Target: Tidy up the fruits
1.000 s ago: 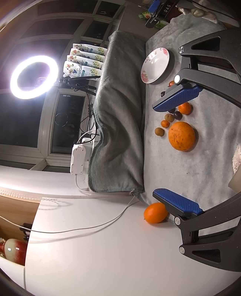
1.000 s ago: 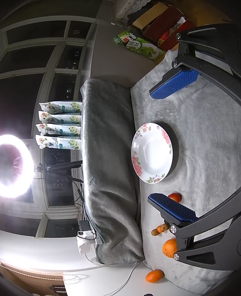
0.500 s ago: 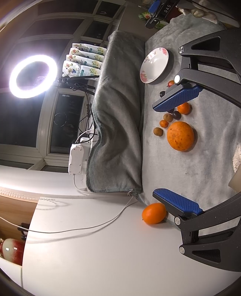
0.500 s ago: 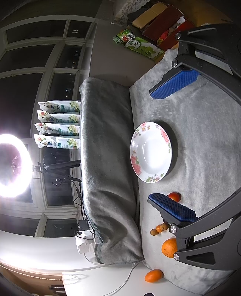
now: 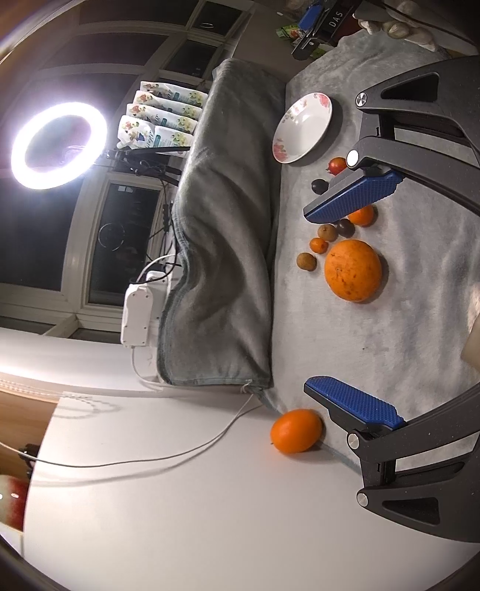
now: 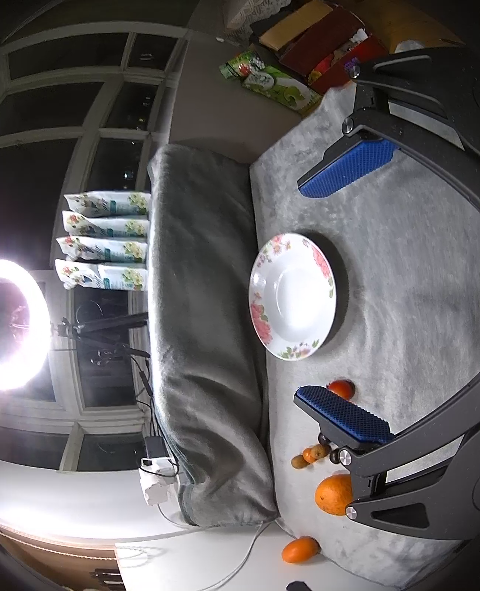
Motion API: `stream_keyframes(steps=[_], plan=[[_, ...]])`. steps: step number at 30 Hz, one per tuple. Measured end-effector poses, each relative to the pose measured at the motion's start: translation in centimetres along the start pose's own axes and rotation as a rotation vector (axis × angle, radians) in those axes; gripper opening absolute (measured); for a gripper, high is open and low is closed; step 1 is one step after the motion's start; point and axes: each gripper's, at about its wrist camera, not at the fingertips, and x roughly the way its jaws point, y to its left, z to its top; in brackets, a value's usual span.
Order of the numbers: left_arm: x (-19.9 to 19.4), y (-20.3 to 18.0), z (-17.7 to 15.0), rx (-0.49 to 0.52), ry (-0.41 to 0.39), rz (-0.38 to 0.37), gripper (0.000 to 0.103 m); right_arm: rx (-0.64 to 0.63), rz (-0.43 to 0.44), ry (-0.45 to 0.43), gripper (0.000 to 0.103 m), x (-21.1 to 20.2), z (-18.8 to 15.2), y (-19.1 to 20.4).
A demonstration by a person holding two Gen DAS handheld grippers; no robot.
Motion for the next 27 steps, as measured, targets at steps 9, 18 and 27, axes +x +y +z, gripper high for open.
stream_keyframes(steps=[9,18,27], plan=[[2.2,1.0,-1.5,-0.032,0.093,-0.057,0.085,-0.010,0.214,0.111,0.103,2.7,-0.3,1.8],[4.4,2.2,-2.8,-0.109,0.182,-0.131,0.085,-0.017,0.451,0.253,0.103,6.0,-0.2,5.1],[7.0,2.4,-4.8,-0.185,0.287,-0.222,0.083,-0.160,0.605,0.367,0.103,8.7,-0.8,11.6]])
